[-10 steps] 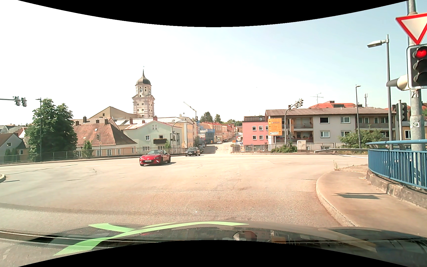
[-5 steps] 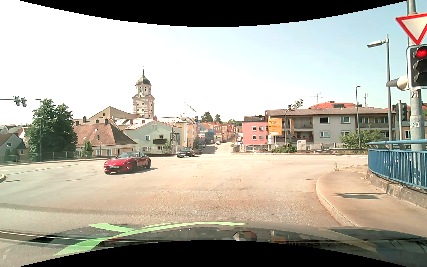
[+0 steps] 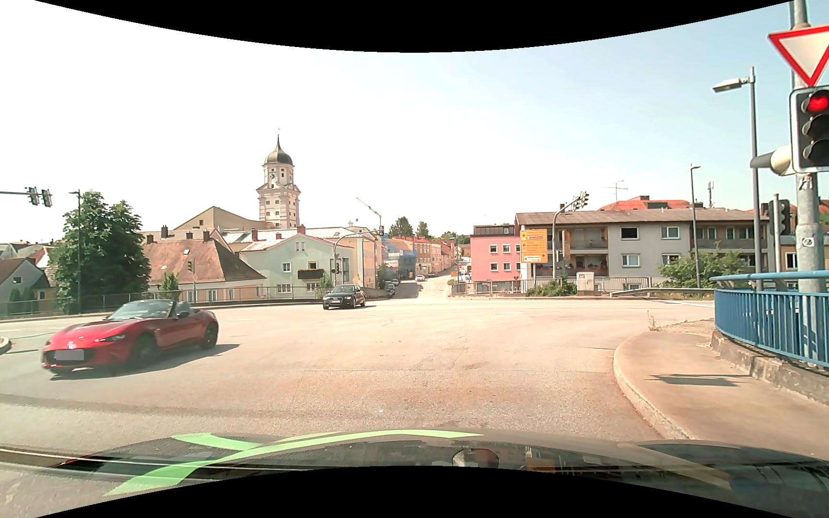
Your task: Follow the waypoints while adhering to traffic rules and regulations
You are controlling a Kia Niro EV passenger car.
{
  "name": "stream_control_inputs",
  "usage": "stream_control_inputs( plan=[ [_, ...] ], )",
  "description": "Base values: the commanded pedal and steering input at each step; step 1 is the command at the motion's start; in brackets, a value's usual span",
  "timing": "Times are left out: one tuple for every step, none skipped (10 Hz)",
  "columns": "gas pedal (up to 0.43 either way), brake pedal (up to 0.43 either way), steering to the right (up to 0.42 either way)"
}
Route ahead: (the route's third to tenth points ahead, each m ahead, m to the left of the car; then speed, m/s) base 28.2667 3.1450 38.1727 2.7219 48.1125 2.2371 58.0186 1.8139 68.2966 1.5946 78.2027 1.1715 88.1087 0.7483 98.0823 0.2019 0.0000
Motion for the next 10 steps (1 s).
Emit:
stream_control_inputs(
  plan=[
    [0.0,0.293,-0.008],
    [0.0,0.293,-0.008],
    [0.0,0.299,-0.008],
    [0.0,0.293,-0.008],
    [0.0,0.293,-0.008],
    [0.0,0.293,-0.008],
    [0.0,0.293,-0.008],
    [0.0,0.293,-0.008],
    [0.0,0.293,-0.008],
    [0.0,0.293,-0.008]
  ],
)
